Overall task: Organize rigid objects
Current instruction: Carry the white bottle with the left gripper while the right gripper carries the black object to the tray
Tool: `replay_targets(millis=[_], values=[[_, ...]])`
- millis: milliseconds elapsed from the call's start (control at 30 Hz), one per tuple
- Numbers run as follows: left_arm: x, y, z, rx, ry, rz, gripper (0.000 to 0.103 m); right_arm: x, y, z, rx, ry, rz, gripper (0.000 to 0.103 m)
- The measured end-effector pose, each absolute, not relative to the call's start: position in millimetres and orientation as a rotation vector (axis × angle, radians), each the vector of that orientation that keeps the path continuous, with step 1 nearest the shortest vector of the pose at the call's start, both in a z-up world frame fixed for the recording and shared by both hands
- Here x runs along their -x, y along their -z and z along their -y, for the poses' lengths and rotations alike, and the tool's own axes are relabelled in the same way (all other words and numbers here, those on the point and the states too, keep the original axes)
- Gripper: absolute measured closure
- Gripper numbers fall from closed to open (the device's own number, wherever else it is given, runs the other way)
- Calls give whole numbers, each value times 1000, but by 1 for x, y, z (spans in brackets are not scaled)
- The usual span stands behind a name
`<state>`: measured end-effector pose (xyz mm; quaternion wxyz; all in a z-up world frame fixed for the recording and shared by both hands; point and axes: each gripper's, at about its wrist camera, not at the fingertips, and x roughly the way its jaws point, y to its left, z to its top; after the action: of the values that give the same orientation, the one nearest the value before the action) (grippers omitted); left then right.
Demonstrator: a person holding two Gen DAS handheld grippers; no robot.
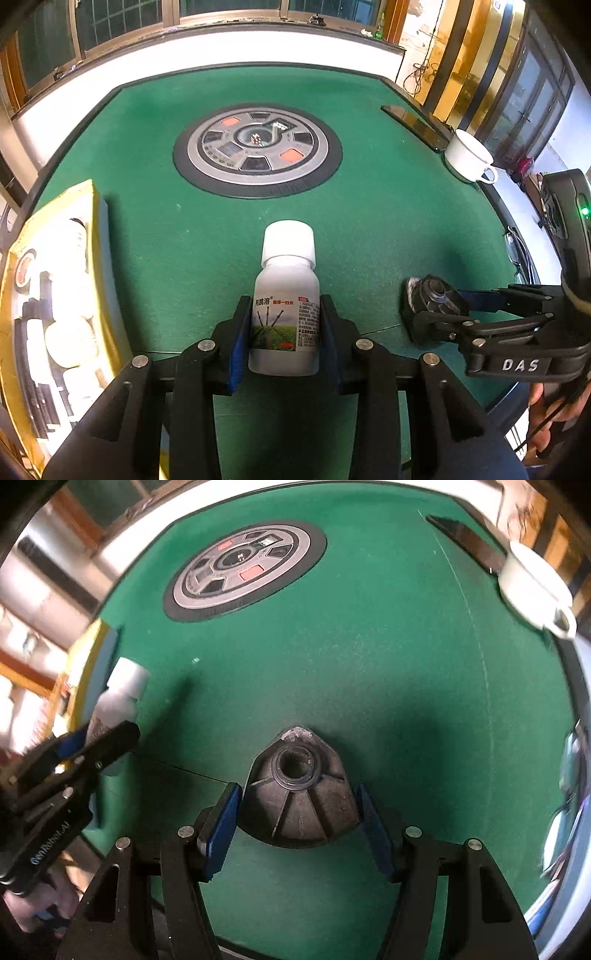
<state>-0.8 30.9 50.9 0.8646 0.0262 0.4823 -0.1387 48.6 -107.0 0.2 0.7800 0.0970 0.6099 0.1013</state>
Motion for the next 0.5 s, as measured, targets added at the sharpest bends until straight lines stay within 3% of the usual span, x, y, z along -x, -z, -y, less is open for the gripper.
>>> replay_targets(millis=[233, 500], values=[[4, -60, -46, -41, 271, -992, 71, -47, -10, 108, -419, -311, -1318, 45], [9, -69, -73, -13, 226, -973, 71, -50, -23, 81, -452, -362, -1298, 45]])
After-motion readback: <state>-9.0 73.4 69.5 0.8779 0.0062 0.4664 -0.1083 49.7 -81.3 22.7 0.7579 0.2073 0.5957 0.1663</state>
